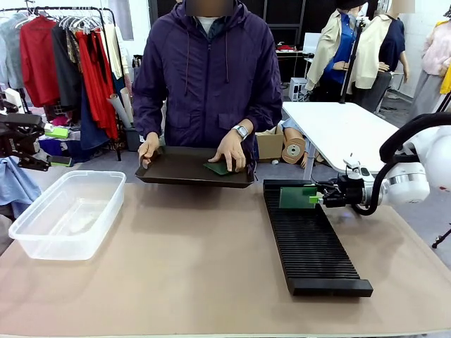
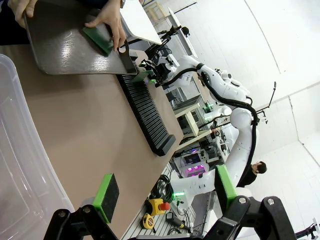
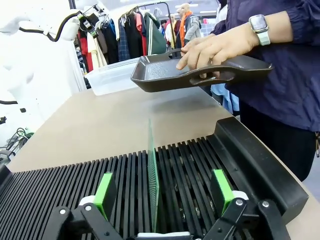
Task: Sort PCBs into racks and boxes based on the side picked up.
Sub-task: If the short side of the Blank PCB is picked up, insert it into the PCB Rack ; if the long side is picked up, place it in the Organizing box, then pick up the Blank PCB handed by the Human.
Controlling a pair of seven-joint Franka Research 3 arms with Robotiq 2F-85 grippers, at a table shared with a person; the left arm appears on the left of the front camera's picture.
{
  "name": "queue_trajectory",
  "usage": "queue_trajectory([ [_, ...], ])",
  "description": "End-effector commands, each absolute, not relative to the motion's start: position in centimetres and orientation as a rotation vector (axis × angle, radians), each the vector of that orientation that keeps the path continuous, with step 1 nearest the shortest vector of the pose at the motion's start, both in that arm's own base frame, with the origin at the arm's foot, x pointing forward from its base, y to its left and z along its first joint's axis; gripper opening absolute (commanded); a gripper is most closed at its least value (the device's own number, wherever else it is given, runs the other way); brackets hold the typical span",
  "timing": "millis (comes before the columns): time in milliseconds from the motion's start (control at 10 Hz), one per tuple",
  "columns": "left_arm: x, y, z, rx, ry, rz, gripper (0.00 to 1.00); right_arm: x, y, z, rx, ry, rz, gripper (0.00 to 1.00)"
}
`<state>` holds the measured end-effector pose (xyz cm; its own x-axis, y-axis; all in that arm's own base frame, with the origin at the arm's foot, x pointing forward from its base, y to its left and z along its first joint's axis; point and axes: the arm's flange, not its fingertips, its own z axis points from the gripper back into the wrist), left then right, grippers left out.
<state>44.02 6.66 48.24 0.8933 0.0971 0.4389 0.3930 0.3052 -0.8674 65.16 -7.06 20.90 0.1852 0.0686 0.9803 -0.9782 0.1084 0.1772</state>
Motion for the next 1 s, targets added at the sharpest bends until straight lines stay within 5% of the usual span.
queue_trajectory([
  [0,43.98,6.67,48.37,-1.259,-0.451,-0.198,1.00,65.20,-7.04,21.05,1.161,-1.063,1.034,1.00],
  [900,43.98,6.67,48.37,-1.259,-0.451,-0.198,1.00,65.20,-7.04,21.05,1.161,-1.063,1.034,1.00],
])
